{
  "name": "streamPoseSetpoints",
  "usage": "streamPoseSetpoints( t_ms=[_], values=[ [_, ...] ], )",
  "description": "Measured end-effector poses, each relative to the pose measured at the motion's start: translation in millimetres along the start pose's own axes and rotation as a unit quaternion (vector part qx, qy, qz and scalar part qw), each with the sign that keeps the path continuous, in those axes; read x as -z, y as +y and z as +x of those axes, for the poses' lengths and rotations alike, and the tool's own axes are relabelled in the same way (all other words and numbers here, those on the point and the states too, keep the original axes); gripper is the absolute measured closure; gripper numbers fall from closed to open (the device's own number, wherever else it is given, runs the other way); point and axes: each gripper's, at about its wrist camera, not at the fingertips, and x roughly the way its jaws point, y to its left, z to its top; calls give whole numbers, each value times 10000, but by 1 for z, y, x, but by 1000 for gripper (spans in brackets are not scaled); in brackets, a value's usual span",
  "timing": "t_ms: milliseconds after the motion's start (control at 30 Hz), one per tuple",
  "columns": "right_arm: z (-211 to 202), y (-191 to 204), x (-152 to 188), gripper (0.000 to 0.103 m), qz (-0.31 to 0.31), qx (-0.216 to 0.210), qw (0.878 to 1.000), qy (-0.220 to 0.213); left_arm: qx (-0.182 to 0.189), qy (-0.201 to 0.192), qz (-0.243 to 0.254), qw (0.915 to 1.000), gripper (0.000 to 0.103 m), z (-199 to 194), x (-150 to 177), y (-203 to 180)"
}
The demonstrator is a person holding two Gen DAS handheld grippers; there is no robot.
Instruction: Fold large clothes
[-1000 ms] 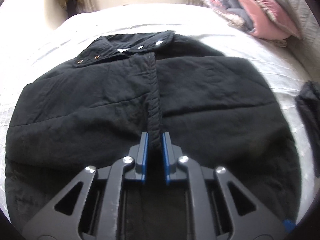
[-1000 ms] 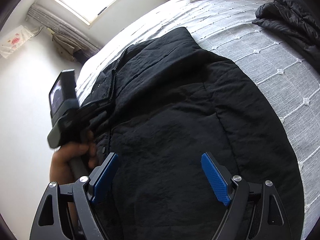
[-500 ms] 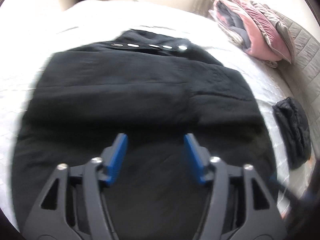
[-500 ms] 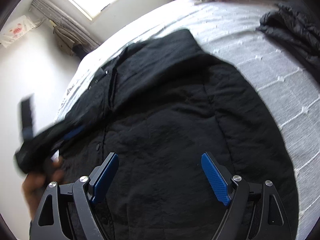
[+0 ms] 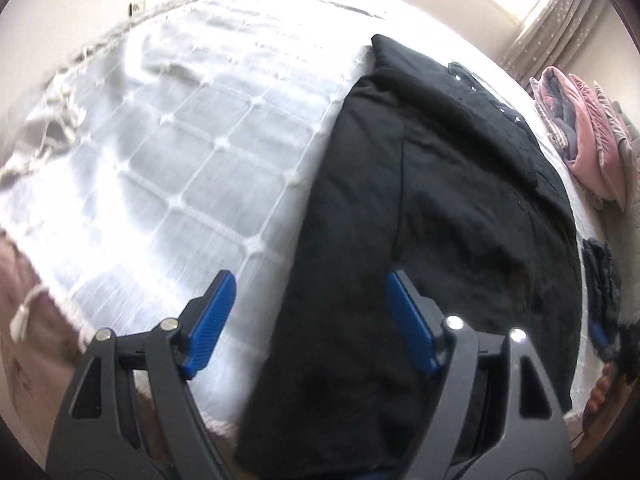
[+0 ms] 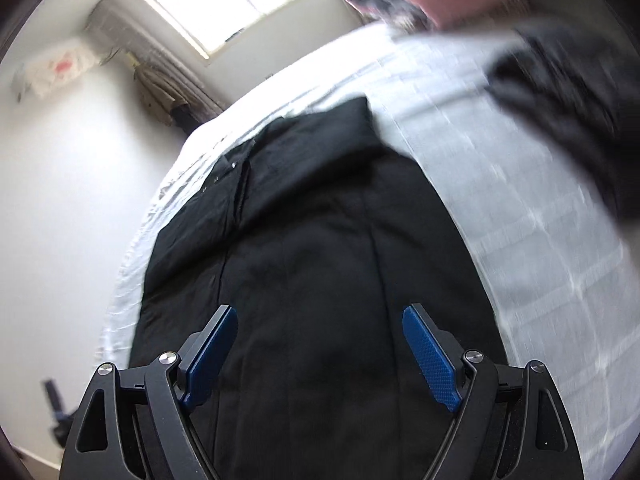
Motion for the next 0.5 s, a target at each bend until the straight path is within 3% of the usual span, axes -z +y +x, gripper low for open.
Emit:
streamPoseSetpoints(
  t_ms=[100,167,367,500],
  values=[
    [-22,-25,22,17,-73,233,9991,345,-29,111,141,9998,25,6,12,5],
    [-40,-46,36,17,92,145,9986,510,-37,227,271,9994,25,10,21,8],
    [-72,-99,79,18,490,219,9958,747,255,412,202,9986,35,18,43,13],
    [-65,-112,91,34,724,18,9932,910,294,424,232,9984,36,15,50,8]
  ],
)
